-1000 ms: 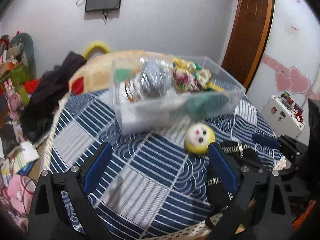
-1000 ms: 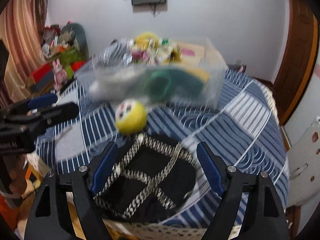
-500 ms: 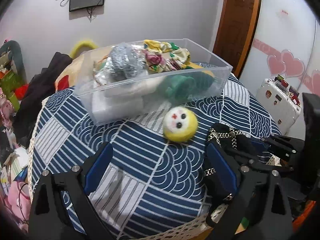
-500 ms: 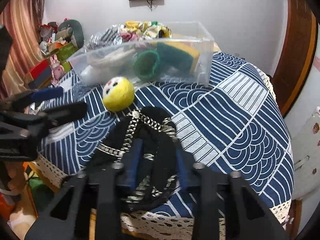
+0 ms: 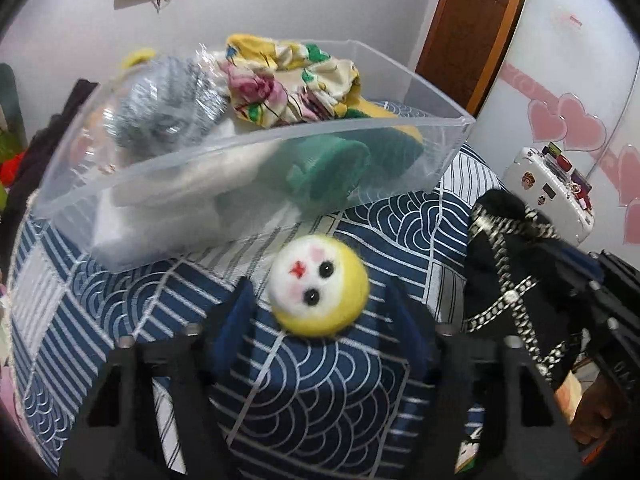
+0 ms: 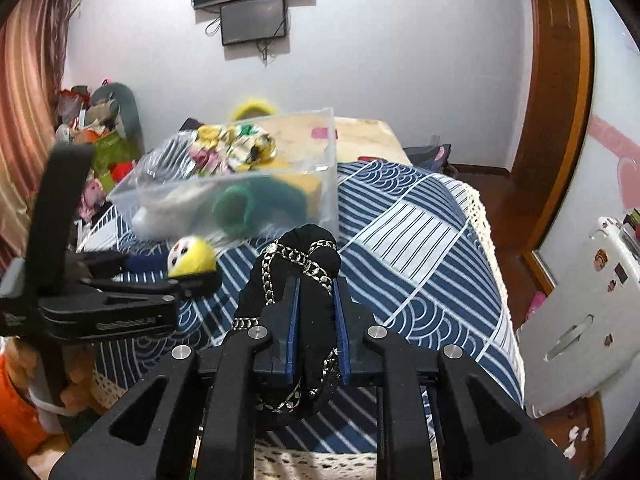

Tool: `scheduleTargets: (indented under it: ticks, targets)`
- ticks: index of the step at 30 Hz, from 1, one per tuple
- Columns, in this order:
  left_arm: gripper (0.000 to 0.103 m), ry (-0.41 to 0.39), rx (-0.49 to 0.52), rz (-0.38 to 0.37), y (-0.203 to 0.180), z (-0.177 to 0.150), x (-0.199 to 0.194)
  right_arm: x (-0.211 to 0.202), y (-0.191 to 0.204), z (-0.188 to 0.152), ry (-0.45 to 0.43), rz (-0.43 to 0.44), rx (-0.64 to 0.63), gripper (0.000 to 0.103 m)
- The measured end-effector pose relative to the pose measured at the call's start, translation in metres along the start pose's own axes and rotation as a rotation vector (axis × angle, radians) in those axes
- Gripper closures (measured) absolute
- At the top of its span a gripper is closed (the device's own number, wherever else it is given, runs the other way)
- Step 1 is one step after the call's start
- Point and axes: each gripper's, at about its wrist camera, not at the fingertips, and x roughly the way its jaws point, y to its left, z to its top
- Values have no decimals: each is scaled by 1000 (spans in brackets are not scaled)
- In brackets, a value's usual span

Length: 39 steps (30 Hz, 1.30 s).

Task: Organize soft objects
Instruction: 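Grasp the yellow plush doll with the left tool while the right tool grasps the black chain bag, then place the yellow doll and black chain bag into the clear box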

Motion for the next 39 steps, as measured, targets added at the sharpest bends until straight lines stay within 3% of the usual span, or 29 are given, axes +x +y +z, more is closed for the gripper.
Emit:
scheduleTargets:
  ticks: [2, 8, 19, 25, 32, 39]
  targets:
    - [58, 22, -11, -18, 2, 1, 5, 0, 0, 3, -8, -2, 5, 89]
    - [59, -28, -20, -20, 9, -2, -14, -5, 3, 14, -40, 12, 10, 89]
    - [59, -187, -4, 12, 18, 14, -78, -16, 21, 57, -154, 19, -30, 88]
    - [59, -242, -13, 34, 20, 37, -87, -13, 30, 82, -221, 1, -39, 88]
    - [59, -255, -18, 60, 24, 60, -76, 10, 40, 105, -241, -49, -62, 88]
    - [59, -203, -14, 91, 32, 73, -42, 46, 42, 107, -159, -44, -62, 88]
